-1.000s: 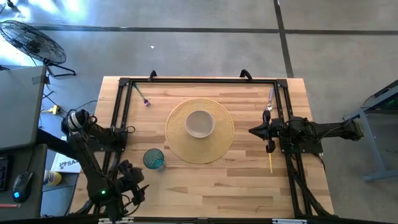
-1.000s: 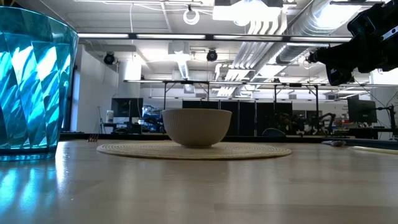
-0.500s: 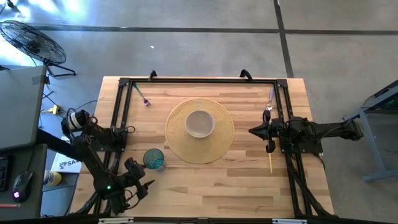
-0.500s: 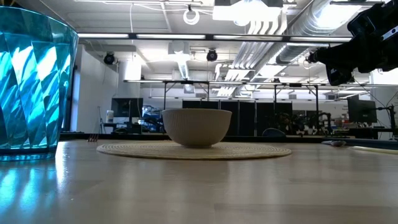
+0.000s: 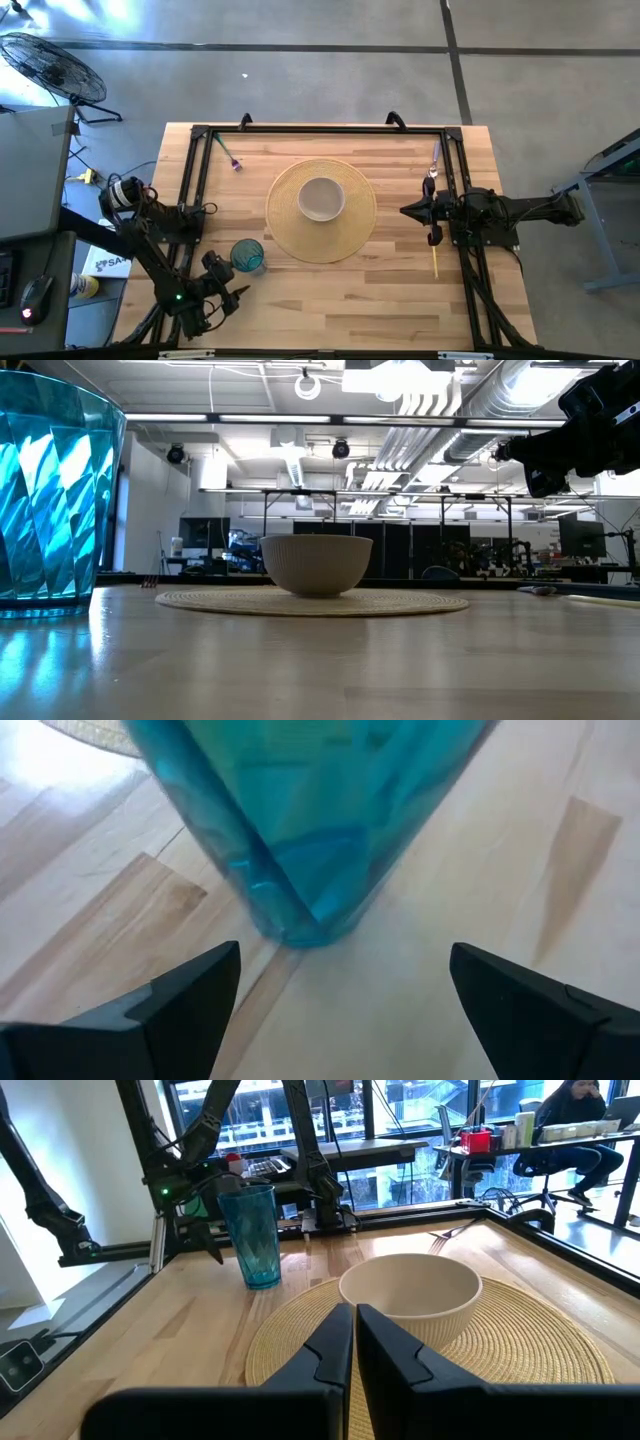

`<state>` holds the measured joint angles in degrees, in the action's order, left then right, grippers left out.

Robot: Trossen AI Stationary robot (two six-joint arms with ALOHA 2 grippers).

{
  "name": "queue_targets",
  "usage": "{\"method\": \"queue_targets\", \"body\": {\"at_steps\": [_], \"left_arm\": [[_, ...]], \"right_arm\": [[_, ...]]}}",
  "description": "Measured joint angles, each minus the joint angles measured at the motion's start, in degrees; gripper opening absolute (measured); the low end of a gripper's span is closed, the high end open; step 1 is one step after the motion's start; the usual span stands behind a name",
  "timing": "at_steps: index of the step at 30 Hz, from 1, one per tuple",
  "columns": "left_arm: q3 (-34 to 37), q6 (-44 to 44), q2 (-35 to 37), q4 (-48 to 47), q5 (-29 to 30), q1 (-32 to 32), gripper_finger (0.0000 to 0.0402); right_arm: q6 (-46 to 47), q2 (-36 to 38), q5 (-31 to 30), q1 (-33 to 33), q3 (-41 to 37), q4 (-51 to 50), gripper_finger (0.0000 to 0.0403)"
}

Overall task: Pick & Place Utensil
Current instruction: Put the blue cup on the brown placemat to the top right of the white bowl

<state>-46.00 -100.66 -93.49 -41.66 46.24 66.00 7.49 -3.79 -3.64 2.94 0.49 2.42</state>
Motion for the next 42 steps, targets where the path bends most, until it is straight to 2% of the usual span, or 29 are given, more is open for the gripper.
{"method": "queue_targets", "body": {"at_steps": [12, 16, 20, 24, 29, 37, 42], "left_arm": [[0.04, -2.69, -0.02, -0.47, -3.88, 0.54, 0.0354], [0.04, -3.70, -0.06, -0.07, 1.02, 1.22, 0.0355], [0.42, -5.92, -1.10, 0.24, 1.27, 1.16, 0.0372], [3.68, -6.48, -2.09, 6.62, 2.49, 1.16, 0.0396], [6.73, -3.26, -2.01, 10.94, 9.42, 1.16, 0.0391], [7.84, 1.70, -2.26, 11.03, 12.89, 1.14, 0.0391], [7.87, 2.15, -5.28, 10.76, 16.41, 1.14, 0.0391]], "right_arm": [[0.00, 0.01, -0.01, -0.02, 0.00, 0.00, 0.0012], [0.00, 0.02, -0.02, -0.02, 0.00, 0.00, 0.0012], [0.00, 0.00, 0.00, 0.00, 0.00, 0.00, 0.0012], [0.00, 0.01, -0.01, 0.00, 0.00, -0.01, 0.0012], [0.00, 0.02, -0.02, -0.02, 0.00, 0.04, 0.0012], [0.00, 0.02, -0.02, -0.01, 0.00, 0.09, 0.0012], [0.00, 0.02, -0.02, -0.02, 0.00, 0.09, 0.0012]]}}
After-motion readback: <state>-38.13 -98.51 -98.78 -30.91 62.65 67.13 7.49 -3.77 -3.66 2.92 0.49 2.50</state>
